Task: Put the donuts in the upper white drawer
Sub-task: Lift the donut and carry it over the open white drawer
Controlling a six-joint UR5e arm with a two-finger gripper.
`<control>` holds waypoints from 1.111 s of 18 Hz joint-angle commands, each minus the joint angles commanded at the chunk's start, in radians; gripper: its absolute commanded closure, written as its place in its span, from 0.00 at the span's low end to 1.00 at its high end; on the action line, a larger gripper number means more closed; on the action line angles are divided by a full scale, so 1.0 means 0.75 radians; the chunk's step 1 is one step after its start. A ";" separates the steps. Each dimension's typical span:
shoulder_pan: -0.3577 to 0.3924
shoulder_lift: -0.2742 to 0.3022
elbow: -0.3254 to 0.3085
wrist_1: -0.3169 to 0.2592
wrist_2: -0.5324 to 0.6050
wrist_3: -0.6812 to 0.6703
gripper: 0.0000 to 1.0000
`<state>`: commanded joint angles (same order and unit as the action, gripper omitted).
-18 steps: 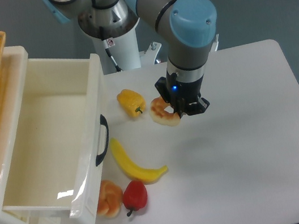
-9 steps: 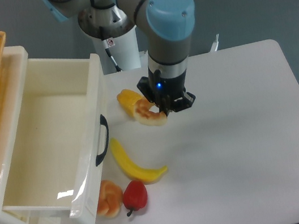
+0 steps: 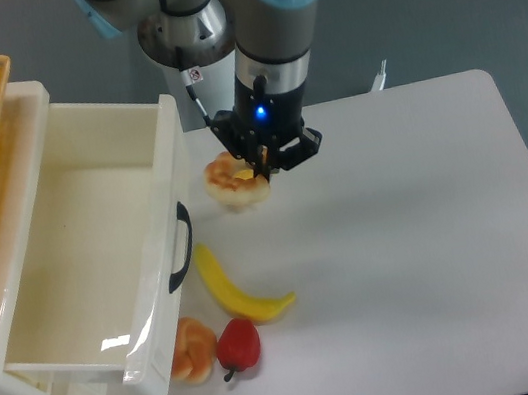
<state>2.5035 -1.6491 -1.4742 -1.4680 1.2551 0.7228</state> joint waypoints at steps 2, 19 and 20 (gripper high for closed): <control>0.002 0.025 0.000 0.002 -0.025 -0.053 1.00; -0.192 0.062 -0.037 0.172 -0.137 -0.469 1.00; -0.196 0.061 -0.039 0.174 -0.137 -0.469 1.00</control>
<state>2.3562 -1.6030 -1.5033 -1.3376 1.1520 0.3712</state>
